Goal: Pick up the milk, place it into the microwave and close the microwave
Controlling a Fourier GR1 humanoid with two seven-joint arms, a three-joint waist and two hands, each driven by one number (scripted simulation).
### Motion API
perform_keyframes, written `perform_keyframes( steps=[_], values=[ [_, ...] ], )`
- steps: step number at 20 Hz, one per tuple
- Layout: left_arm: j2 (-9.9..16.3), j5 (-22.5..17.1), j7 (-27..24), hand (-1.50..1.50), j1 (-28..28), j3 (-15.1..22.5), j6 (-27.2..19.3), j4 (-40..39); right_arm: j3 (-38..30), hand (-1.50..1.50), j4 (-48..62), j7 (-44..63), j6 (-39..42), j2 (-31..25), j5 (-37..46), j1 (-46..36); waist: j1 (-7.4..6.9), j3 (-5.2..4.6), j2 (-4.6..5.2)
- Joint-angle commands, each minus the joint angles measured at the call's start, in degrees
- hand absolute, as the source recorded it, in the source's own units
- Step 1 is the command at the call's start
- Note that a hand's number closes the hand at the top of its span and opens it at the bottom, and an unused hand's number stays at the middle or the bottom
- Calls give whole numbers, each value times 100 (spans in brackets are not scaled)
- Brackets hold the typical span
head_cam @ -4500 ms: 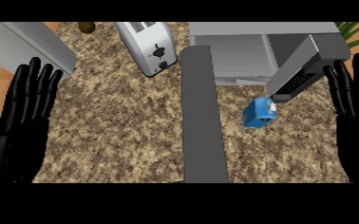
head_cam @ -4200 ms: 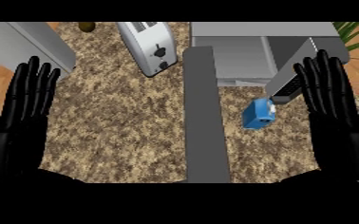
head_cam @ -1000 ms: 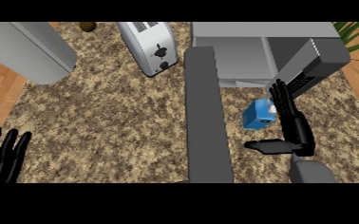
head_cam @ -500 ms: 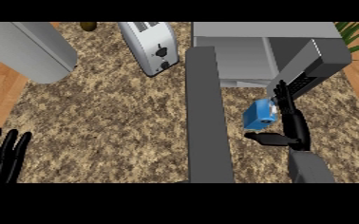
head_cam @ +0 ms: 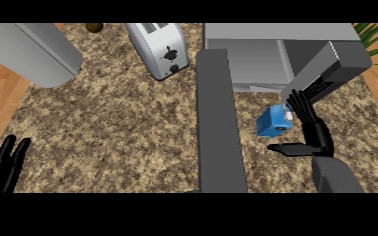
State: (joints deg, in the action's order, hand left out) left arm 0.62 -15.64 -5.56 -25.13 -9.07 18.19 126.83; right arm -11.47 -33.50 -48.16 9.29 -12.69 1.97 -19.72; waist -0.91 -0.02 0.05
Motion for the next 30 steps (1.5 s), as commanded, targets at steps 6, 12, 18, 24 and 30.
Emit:
perform_keyframes(
  steps=[6,12,18,24,30],
  values=[
    [110,-105,-86,-150,-23,-207,147,-96,357,150,446,-652,2190,-57,-189,-221,-28,13,11],
    [-53,-166,-76,-150,-94,-39,206,-150,98,150,102,-950,-72,190,-12,-356,2,9,6],
    [-60,-110,-187,-150,-1,-181,240,-294,222,150,-505,-504,118,585,-267,-271,57,2,-8],
    [152,-483,-144,-150,-23,-566,476,-516,159,150,-1588,-553,313,308,-494,799,103,-1,-17],
    [-12,-511,-115,-150,-191,-550,488,-180,57,150,-1917,-399,733,140,-824,1125,67,2,-12]
  ],
)
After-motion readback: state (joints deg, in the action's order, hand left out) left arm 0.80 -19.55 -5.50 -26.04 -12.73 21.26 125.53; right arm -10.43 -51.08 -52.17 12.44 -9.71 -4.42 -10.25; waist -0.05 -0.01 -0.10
